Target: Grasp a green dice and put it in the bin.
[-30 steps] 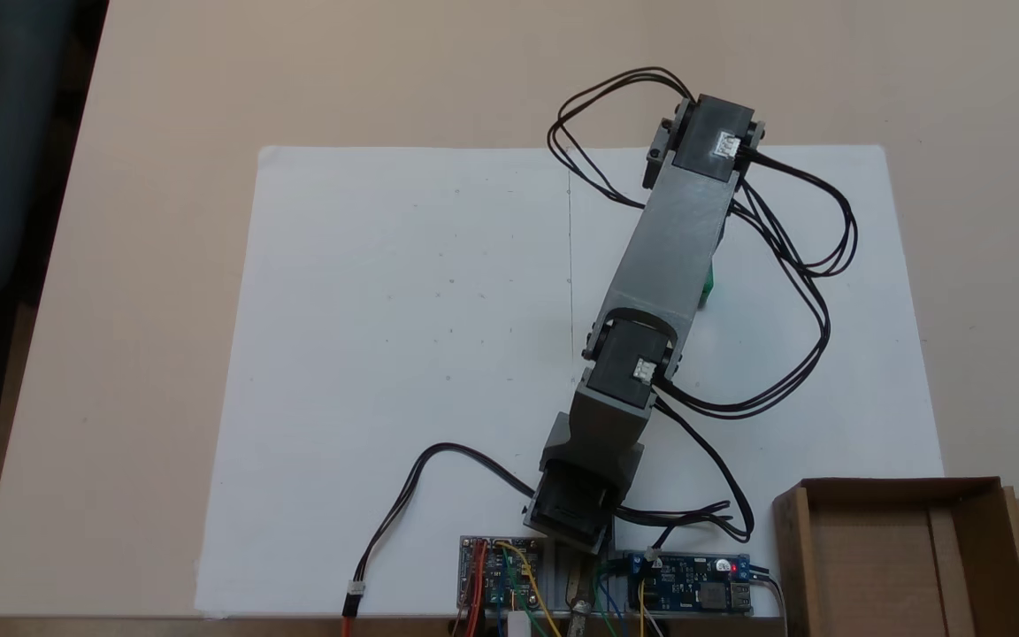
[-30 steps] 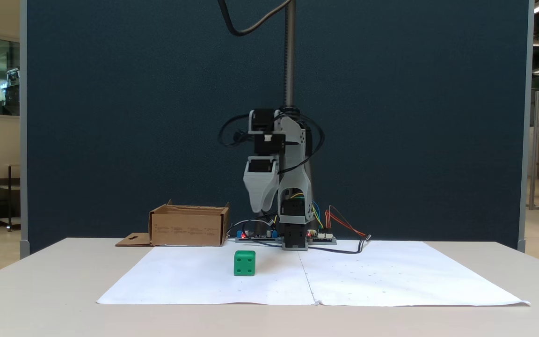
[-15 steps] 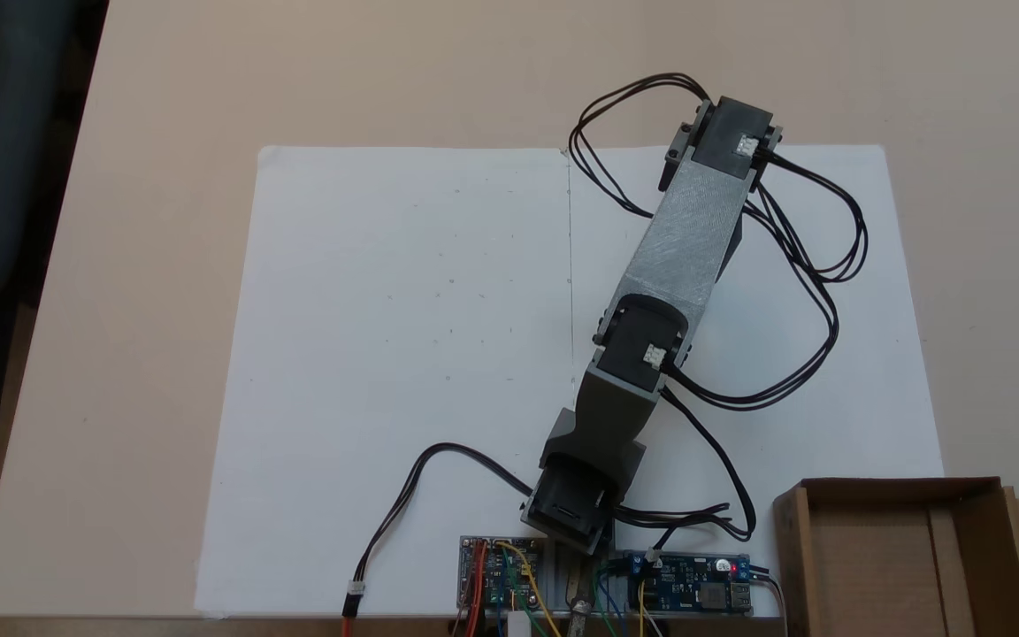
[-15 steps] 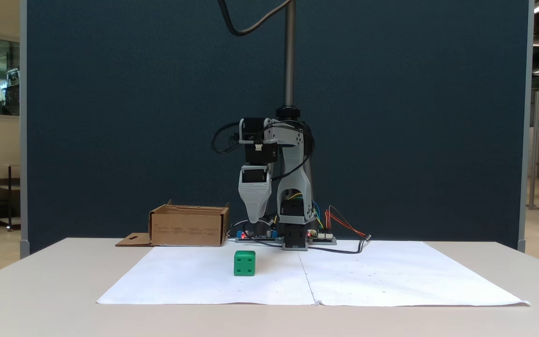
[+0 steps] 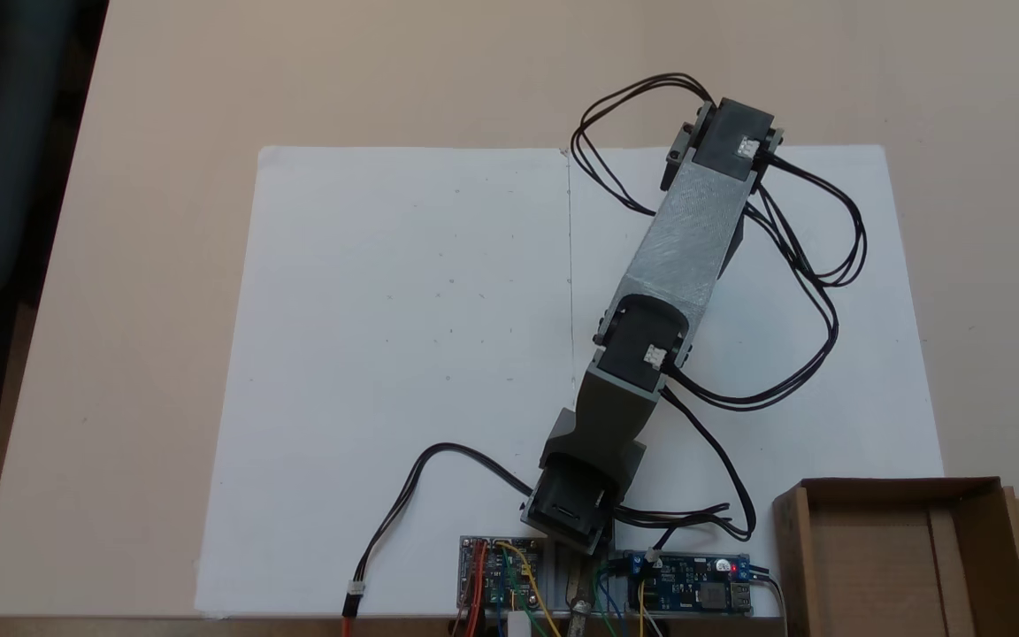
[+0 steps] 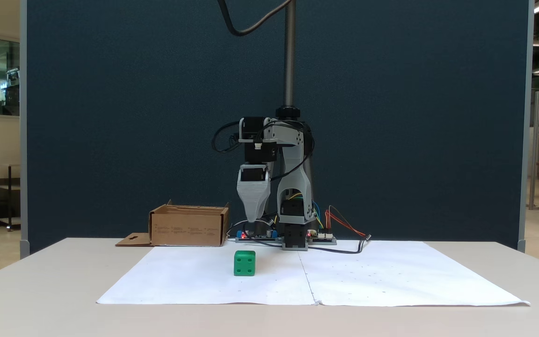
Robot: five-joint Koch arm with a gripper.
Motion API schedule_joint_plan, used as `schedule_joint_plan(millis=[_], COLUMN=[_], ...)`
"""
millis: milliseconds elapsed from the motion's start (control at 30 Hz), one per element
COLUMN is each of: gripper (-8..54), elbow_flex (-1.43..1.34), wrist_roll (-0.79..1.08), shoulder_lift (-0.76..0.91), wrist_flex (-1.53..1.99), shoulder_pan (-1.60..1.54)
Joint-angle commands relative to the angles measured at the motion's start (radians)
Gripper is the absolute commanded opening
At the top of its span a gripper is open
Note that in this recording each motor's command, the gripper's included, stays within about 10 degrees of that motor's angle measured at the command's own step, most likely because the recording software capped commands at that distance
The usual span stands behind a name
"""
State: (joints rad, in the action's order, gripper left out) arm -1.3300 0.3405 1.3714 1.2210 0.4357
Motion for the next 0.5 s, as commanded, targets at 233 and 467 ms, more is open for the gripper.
schedule_joint_plan(millis=[233, 467], gripper=[43.7, 43.0], elbow_flex=[-0.083, -0.123], wrist_roll=[0.005, -0.002], shoulder_lift=[0.023, 0.023], wrist_flex=[-0.272, -0.301], shoulder_pan=[0.006, 0.015])
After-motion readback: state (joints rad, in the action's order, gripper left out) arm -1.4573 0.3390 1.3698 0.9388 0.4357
